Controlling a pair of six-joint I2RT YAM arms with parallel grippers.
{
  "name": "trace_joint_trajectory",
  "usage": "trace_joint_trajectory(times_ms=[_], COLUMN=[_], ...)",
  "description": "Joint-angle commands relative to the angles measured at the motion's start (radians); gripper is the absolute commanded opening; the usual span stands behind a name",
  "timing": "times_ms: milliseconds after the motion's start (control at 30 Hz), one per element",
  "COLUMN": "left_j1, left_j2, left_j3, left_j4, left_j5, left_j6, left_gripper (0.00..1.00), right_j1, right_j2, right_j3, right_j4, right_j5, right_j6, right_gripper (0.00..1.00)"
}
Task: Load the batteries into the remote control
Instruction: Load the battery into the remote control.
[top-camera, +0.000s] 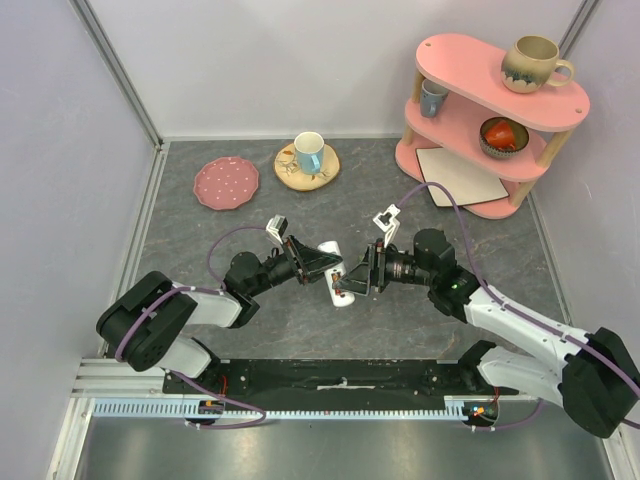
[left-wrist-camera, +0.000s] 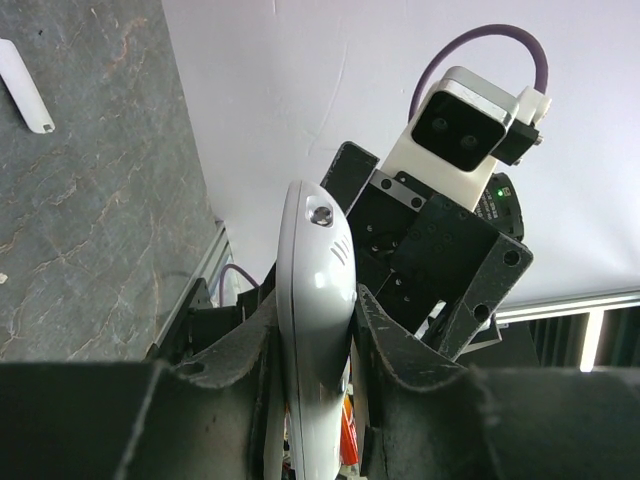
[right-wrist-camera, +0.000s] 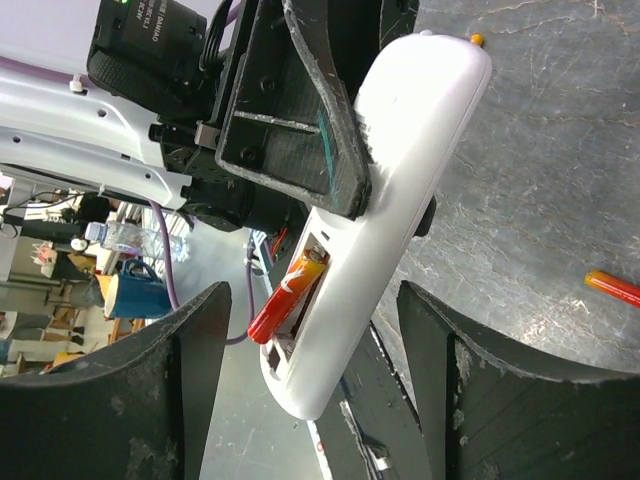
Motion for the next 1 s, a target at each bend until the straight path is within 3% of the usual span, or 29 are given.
trace_joint_trajectory(times_ms=[0, 967], left_j1=[0.004, 0.004], left_j2=[-0.028, -0.047], left_j3=[0.035, 0.038], left_j4=[0.375, 0.375], left_j5=[0.031, 0.037], left_j6=[-0.011, -0.006], left_gripper=[0.02, 0.02], right_j1=[-0.005, -0.028], right_j2=[0.018, 0.054], right_j3=[-0.009, -0.057], right_j4=[0.084, 0.184], right_j5=[-0.030, -0.066], right_j6=[0.037, 0.115], right_gripper=[0.74, 0.62])
